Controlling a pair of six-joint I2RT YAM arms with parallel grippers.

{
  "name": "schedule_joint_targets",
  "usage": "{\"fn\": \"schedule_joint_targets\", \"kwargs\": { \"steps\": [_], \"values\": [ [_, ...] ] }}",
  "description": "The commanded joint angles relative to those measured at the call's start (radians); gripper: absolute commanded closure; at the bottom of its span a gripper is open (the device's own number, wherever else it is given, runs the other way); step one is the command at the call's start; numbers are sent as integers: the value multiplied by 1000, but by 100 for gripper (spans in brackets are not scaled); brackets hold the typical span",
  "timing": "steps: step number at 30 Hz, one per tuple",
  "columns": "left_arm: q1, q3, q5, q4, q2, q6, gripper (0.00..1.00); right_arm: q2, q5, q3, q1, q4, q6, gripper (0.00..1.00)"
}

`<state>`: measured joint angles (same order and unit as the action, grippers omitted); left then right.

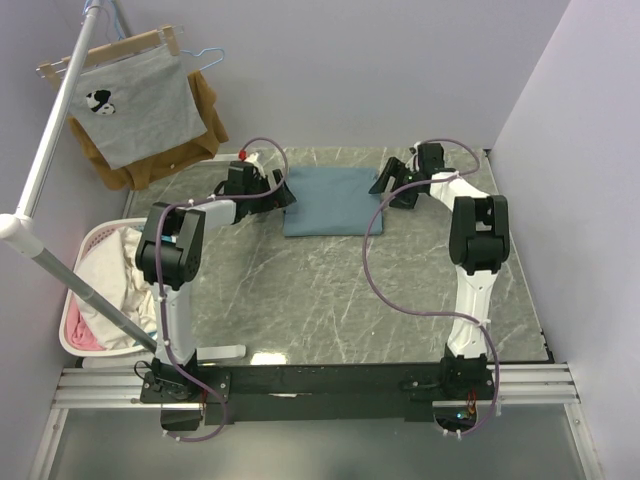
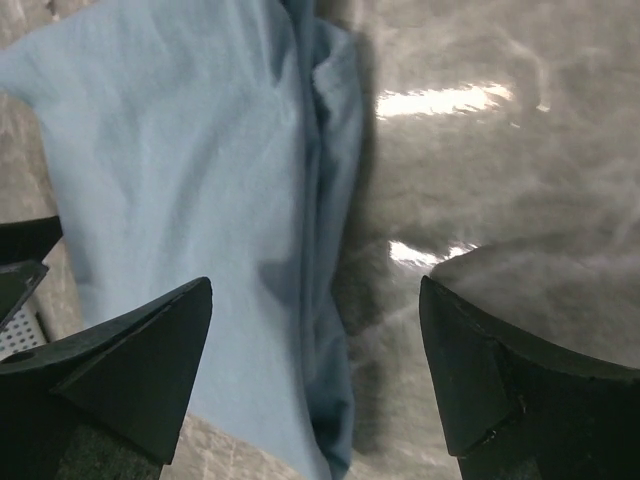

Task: Fold and stack the t-shirts
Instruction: Put the neatly folded tshirt into the corner of the board with the right arm

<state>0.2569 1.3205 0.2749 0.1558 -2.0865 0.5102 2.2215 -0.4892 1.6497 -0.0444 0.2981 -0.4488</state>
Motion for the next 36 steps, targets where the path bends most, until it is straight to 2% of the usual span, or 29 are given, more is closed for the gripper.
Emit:
{"fn": "schedule_joint_targets", "kwargs": {
  "steps": [1,9,12,13,15,16,18,19,22,29,36],
  "values": [
    [10,48,52,2,-50,19,1,61,-61,68,-35,87,10,10],
    [30,82,101,13,-89,39,1,159,-133,150,-109,122,-27,17],
    [36,77,112,24,-93,51,1,197,-169,183,-135,115,-56,27],
    [41,78,119,27,-95,53,1,207,-175,197,-140,105,-67,35],
    [47,83,122,24,-99,54,0,222,-193,193,-141,73,-103,41],
    [50,85,119,22,-99,54,1,224,-196,193,-140,49,-113,52],
    [53,86,122,22,-101,53,0,225,-203,185,-140,24,-134,63],
    [56,86,122,21,-101,53,0,225,-210,185,-140,12,-137,75],
    [58,80,122,21,-96,54,1,218,-229,168,-135,-40,-160,100],
    [56,48,86,8,-24,45,1,185,-195,170,-62,-165,-255,100],
    [56,31,66,-15,69,37,0,210,-118,349,84,-185,-329,100]
  ]
}}
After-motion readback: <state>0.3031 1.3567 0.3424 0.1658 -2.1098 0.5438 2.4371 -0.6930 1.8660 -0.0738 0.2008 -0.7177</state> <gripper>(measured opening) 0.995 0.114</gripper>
